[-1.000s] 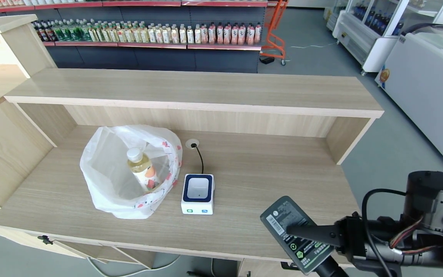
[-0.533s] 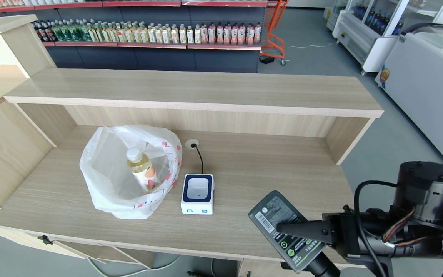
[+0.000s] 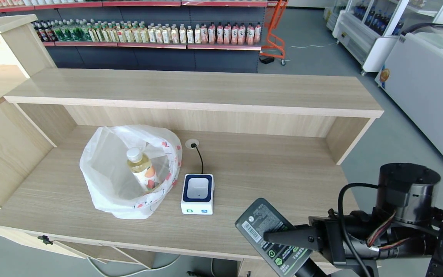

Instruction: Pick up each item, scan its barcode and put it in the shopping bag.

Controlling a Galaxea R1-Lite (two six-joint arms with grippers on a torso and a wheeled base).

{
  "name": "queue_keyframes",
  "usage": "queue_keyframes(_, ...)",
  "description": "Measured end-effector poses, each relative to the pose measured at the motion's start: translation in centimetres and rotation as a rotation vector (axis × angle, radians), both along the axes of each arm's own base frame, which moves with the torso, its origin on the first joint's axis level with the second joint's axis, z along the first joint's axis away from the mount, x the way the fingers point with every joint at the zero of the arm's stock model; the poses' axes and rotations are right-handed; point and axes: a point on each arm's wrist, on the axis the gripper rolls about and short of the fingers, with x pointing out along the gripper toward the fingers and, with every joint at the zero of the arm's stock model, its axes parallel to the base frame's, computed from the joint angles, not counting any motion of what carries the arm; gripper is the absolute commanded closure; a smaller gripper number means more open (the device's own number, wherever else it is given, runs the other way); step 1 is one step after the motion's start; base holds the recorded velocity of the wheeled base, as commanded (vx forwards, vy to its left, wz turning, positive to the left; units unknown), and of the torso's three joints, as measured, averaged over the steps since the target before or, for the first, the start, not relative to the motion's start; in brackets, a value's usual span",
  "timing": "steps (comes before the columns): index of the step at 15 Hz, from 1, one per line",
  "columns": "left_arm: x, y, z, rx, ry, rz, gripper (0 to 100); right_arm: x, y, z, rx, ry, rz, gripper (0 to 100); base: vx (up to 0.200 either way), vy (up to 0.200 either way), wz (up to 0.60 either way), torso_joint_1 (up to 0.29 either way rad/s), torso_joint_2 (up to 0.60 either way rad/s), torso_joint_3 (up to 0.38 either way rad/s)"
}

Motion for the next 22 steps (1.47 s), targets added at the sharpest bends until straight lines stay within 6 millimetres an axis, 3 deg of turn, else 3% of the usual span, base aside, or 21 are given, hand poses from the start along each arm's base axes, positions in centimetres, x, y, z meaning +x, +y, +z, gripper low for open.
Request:
queue_keyframes(10, 0.0, 0.0, 0.0, 0.0, 0.0, 0.001, 0, 0.4, 0.5, -0.6, -0.012, 0.026, 0.009, 100, 0.0, 0.0, 0.0, 0.0, 0.0, 0.0)
queue_keyframes(14, 0.0, 0.0, 0.0, 0.0, 0.0, 0.0, 0, 1.1, 1.0, 0.3, 0.018, 0.048, 0.001, 100, 0.0, 0.0, 0.0, 0.0, 0.0, 0.0)
queue_keyframes(17, 0.0, 0.0, 0.0, 0.0, 0.0, 0.001, 0, 1.7, 1.6, 1.9, 0.109, 0.367, -0.062, 100, 0.0, 0.0, 0.0, 0.0, 0.0, 0.0)
queue_keyframes(19, 0.0, 0.0, 0.0, 0.0, 0.0, 0.0, 0, 2.0, 1.6, 5.3, 0.273, 0.609, -0.175, 100, 0.0, 0.0, 0.0, 0.0, 0.0, 0.0)
queue_keyframes(22, 0.0, 0.0, 0.0, 0.0, 0.0, 0.001, 0, 1.8, -1.0, 8.4, 0.53, 1.031, -0.326, 100, 0.0, 0.0, 0.0, 0.0, 0.0, 0.0)
